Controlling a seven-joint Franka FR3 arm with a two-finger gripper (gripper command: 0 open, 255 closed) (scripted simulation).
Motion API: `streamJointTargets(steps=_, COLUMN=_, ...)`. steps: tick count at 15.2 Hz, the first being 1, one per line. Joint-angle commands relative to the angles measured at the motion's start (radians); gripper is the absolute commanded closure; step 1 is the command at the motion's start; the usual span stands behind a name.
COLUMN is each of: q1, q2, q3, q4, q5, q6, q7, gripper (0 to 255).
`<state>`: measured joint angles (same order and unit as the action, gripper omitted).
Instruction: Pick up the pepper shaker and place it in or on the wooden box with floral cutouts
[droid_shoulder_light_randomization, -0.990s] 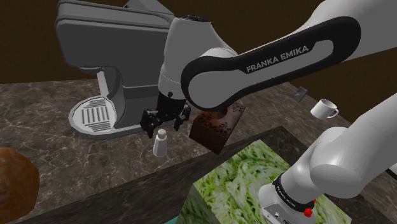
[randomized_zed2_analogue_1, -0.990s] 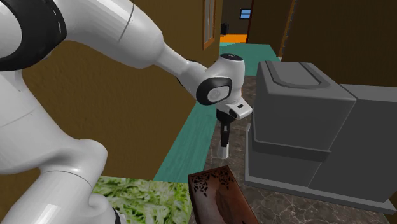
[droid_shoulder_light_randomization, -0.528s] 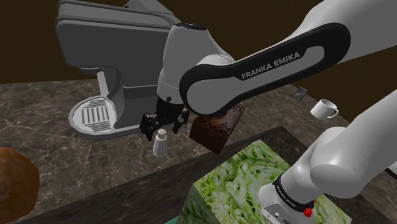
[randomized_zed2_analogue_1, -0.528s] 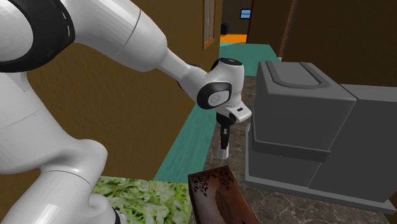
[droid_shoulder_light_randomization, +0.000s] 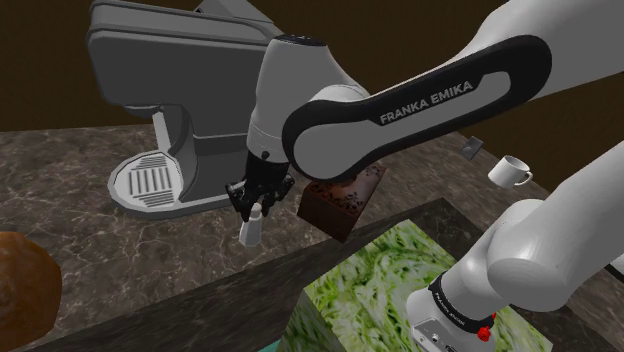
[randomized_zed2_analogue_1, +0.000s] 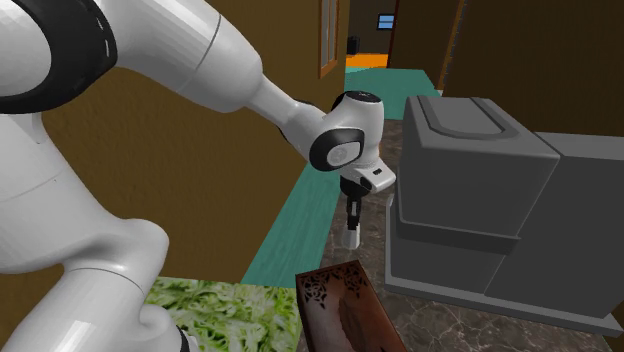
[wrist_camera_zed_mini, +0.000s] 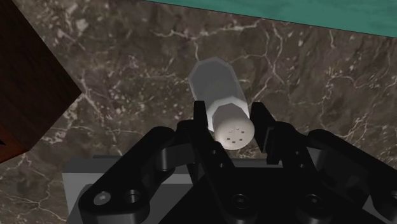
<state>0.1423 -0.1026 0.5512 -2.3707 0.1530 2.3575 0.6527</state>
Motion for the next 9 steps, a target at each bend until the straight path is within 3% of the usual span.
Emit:
streamJointTargets(steps=1, q1=0.0, q2=0.001, q3=0.0, q4=-0.002, q5=0.001, q6=-0.001, q7=0.0, gripper=255)
streamJointTargets(steps=5, q1=0.0, q2=0.002, q3=0.001, q4=-0.001, q5=0.0, q6=0.0, q7=0.0, gripper=255)
streamJointTargets(steps=9, q1=0.002, q2=-0.035, q3=-0.006, q4=0.024, q5=0.017, q6=-0.059, q7=-0.01, gripper=255)
